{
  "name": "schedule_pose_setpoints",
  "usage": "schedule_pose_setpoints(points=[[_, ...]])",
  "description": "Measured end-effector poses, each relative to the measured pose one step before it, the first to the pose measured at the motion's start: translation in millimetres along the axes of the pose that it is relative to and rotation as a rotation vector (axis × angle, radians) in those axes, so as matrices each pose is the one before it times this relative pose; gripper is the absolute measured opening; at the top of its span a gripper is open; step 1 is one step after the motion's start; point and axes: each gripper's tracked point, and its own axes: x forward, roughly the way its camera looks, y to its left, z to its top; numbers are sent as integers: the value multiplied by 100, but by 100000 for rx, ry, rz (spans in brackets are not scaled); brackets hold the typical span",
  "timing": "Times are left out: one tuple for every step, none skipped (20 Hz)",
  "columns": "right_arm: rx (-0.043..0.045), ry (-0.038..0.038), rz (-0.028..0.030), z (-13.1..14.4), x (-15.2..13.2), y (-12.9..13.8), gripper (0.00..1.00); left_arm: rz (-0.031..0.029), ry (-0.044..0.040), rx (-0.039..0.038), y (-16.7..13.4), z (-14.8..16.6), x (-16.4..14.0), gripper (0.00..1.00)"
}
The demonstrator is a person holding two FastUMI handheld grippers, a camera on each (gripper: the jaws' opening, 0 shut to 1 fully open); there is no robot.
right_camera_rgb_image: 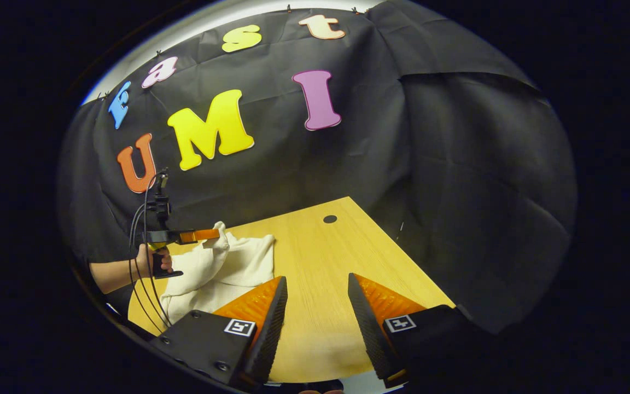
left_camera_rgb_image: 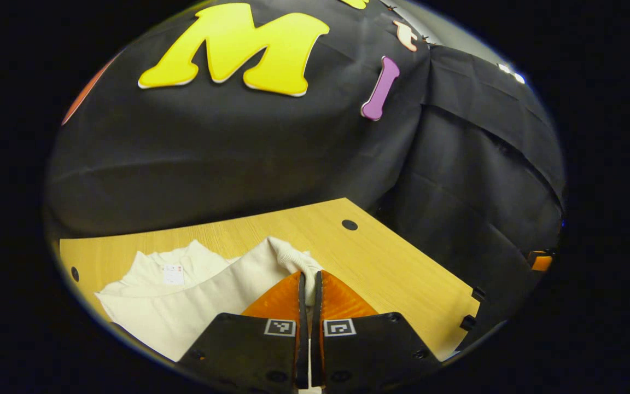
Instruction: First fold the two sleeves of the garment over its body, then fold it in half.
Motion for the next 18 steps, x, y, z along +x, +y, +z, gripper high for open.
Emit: schedule_pose_setpoints(points=[[-374, 1090, -1361, -265, -224, -276, 71, 543, 3086, -2266, 120, -1173, 1322, 5], [-400, 967, -949, -186, -165, -151, 71, -72, 2188, -2220, -176, -964, 1276, 5], [-500, 1026, -1181, -215, -99, -176, 71, 268, 1620, -2392, -38, -812, 1027, 6], [-196, 738, -444, -101, -57, 95, 71, 239, 1172, -1551, -11, -643, 888, 7], [5, 811, -269, -96, -31, 106, 71, 991, 1114, -655, 181, -482, 666, 9], [384, 97, 120, 36, -77, 232, 71, 1004, 375, -547, 216, -358, 496, 12], [133, -21, 178, 122, 95, 168, 71, 1678, -160, 253, 125, -42, 32, 14], [-174, 5, 465, -33, 92, 324, 71, 2326, -1655, 896, 357, 228, -227, 18], [-140, -126, 707, 114, 120, 412, 71, 1011, -3182, 1121, 181, 634, -299, 33], [-173, -249, 1133, 151, 110, 530, 71, 1368, -2135, 1012, 283, 371, -470, 43], [-863, -478, 853, 254, 164, 485, 70, 2044, -1074, 22, 436, 208, -707, 69], [-1232, -1137, 1887, 332, 211, 729, 71, 2174, -1340, -680, 370, 392, -1162, 80], [-1264, -827, 1665, 339, 288, 769, 71, 2187, -2553, -388, 499, 544, -1170, 97], [-1048, -880, 2067, 302, 351, 732, 71, 2906, -2863, -275, 618, 816, -1503, 99], [-1409, -915, 2287, 378, 384, 936, 71, 2632, -2142, -638, 645, 619, -1652, 98], [-1558, -1062, 2268, 367, 452, 1064, 72, 2490, -2115, -1087, 608, 564, -1950, 98], [-2038, -1039, 2052, 348, 543, 1075, 72, 1997, -3569, -944, 508, 943, -2069, 99], [-1916, -942, 2689, 302, 576, 970, 74, 3121, -4893, 277, 812, 1053, -2485, 98]])
